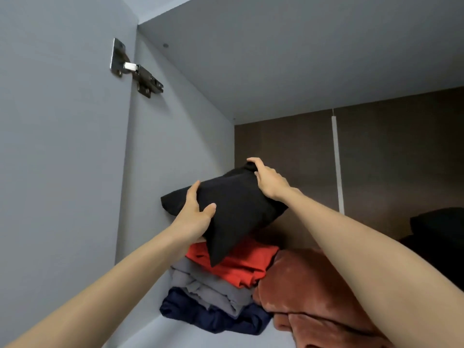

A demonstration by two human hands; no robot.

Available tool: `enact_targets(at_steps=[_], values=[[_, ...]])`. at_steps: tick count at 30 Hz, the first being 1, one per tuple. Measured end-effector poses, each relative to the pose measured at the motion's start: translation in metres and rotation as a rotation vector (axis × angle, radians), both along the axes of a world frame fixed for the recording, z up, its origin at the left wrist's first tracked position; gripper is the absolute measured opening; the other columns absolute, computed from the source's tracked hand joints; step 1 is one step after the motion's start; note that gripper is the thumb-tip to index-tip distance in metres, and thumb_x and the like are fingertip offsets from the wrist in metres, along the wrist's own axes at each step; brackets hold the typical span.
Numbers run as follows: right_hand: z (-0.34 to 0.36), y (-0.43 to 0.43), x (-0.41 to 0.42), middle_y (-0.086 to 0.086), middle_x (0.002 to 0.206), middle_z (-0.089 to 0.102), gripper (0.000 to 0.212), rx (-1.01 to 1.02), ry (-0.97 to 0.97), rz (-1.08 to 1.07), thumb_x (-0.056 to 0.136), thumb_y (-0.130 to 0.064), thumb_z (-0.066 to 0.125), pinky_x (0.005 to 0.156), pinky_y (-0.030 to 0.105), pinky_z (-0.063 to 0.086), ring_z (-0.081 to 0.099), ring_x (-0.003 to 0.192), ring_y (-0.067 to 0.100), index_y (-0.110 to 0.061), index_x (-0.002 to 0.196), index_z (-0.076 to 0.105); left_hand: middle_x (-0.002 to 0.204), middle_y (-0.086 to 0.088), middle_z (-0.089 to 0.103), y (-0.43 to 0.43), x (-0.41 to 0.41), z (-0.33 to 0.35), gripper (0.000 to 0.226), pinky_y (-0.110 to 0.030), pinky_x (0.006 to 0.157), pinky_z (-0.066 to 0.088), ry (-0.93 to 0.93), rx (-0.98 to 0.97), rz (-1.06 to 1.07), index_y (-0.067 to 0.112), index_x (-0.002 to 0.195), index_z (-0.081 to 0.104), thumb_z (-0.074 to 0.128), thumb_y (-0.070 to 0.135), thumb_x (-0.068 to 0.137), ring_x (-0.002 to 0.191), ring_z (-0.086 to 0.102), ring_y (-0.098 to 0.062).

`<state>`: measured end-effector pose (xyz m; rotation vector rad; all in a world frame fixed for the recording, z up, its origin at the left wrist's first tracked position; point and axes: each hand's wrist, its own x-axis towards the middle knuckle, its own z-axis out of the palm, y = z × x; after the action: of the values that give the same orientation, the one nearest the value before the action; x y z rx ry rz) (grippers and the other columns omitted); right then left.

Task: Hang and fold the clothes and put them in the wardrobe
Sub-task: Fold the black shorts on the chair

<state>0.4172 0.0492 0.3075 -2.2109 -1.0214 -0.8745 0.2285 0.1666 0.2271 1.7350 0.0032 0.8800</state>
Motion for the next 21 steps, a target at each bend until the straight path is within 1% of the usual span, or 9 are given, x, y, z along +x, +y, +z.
enact_targets(at_steps=[3, 5, 7, 9, 11, 13, 15, 18, 21], values=[[-0.012, 0.024, 0.027, 0.011, 0.133, 0.051, 0.046, -0.052, 0.062, 0.073, 0.104, -0.017, 0.027, 0.085, 0.041, 0.038, 0.051, 0.113, 0.034, -0.035, 0.146, 0.021, 0.130, -0.003, 0.051, 0.005, 0.010, -0.010, 0.061, -0.042, 0.093, 0.051, 0.148, 0.159, 0.140, 0.035, 0.150, 0.008, 0.043, 0.022, 0.101, 0.108, 0.060, -0.023], [-0.027, 0.040, 0.042, 0.014, 0.135, 0.049, 0.045, -0.111, 0.130, 0.119, 0.104, -0.019, 0.030, 0.092, 0.042, 0.040, 0.050, 0.117, 0.035, -0.033, 0.146, 0.023, 0.115, -0.007, 0.061, 0.009, 0.008, -0.022, 0.054, -0.037, 0.083, 0.056, 0.351, 0.403, 0.262, 0.037, 0.148, 0.012, 0.038, 0.038, 0.100, 0.091, 0.068, -0.026], [-0.043, 0.052, 0.052, 0.017, 0.137, 0.046, 0.042, -0.163, 0.198, 0.147, 0.103, -0.023, 0.034, 0.103, 0.046, 0.037, 0.045, 0.124, 0.035, -0.029, 0.144, 0.028, 0.105, -0.004, 0.067, 0.013, 0.005, -0.029, 0.050, -0.031, 0.077, 0.054, 0.488, 0.809, 0.593, 0.043, 0.144, 0.023, 0.027, 0.057, 0.097, 0.090, 0.068, -0.026], [-0.051, 0.061, 0.054, 0.016, 0.139, 0.041, 0.038, -0.139, 0.233, 0.124, 0.102, -0.031, 0.036, 0.108, 0.049, 0.032, 0.037, 0.130, 0.035, -0.028, 0.141, 0.036, 0.106, 0.000, 0.067, 0.018, 0.005, -0.025, 0.049, -0.029, 0.068, 0.043, 0.421, 1.130, 0.960, 0.044, 0.137, 0.040, 0.023, 0.062, 0.094, 0.098, 0.064, -0.024], [-0.049, 0.065, 0.051, 0.011, 0.140, 0.041, 0.035, -0.070, 0.220, 0.097, 0.101, -0.037, 0.038, 0.108, 0.050, 0.029, 0.030, 0.133, 0.033, -0.027, 0.133, 0.047, 0.110, 0.000, 0.061, 0.019, 0.008, -0.016, 0.047, -0.031, 0.069, 0.040, 0.349, 1.257, 1.071, 0.036, 0.126, 0.055, 0.026, 0.058, 0.096, 0.103, 0.058, -0.022], [-0.042, 0.066, 0.044, 0.008, 0.139, 0.045, 0.034, -0.062, 0.209, 0.125, 0.098, -0.041, 0.040, 0.111, 0.048, 0.025, 0.030, 0.135, 0.032, -0.027, 0.125, 0.055, 0.125, -0.005, 0.044, 0.020, 0.016, -0.013, 0.047, -0.033, 0.086, 0.040, 0.319, 1.330, 1.026, 0.029, 0.125, 0.056, 0.027, 0.052, 0.097, 0.117, 0.042, -0.022], [-0.040, 0.068, 0.033, 0.008, 0.140, 0.049, 0.039, -0.083, 0.268, 0.184, 0.097, -0.047, 0.042, 0.109, 0.040, 0.027, 0.036, 0.134, 0.031, -0.025, 0.125, 0.059, 0.144, -0.006, 0.031, 0.022, 0.025, -0.017, 0.047, -0.034, 0.102, 0.033, 0.296, 1.286, 0.915, 0.026, 0.135, 0.048, 0.025, 0.046, 0.099, 0.131, 0.031, -0.022], [-0.057, 0.077, 0.022, 0.004, 0.144, 0.047, 0.050, -0.197, 0.356, 0.201, 0.096, -0.050, 0.039, 0.106, 0.034, 0.034, 0.043, 0.131, 0.025, -0.020, 0.134, 0.053, 0.142, -0.005, 0.046, 0.027, 0.031, -0.032, 0.048, -0.033, 0.107, 0.033, 0.341, 1.068, 0.721, 0.023, 0.145, 0.037, 0.025, 0.041, 0.101, 0.130, 0.041, -0.022], [-0.081, 0.083, 0.024, 0.001, 0.152, 0.037, 0.052, -0.242, 0.403, 0.175, 0.097, -0.050, 0.033, 0.114, 0.042, 0.026, 0.036, 0.137, 0.026, -0.026, 0.143, 0.043, 0.130, -0.007, 0.057, 0.028, 0.031, -0.050, 0.048, -0.033, 0.101, 0.038, 0.371, 0.995, 0.692, 0.024, 0.143, 0.040, 0.025, 0.041, 0.101, 0.121, 0.050, -0.023]])
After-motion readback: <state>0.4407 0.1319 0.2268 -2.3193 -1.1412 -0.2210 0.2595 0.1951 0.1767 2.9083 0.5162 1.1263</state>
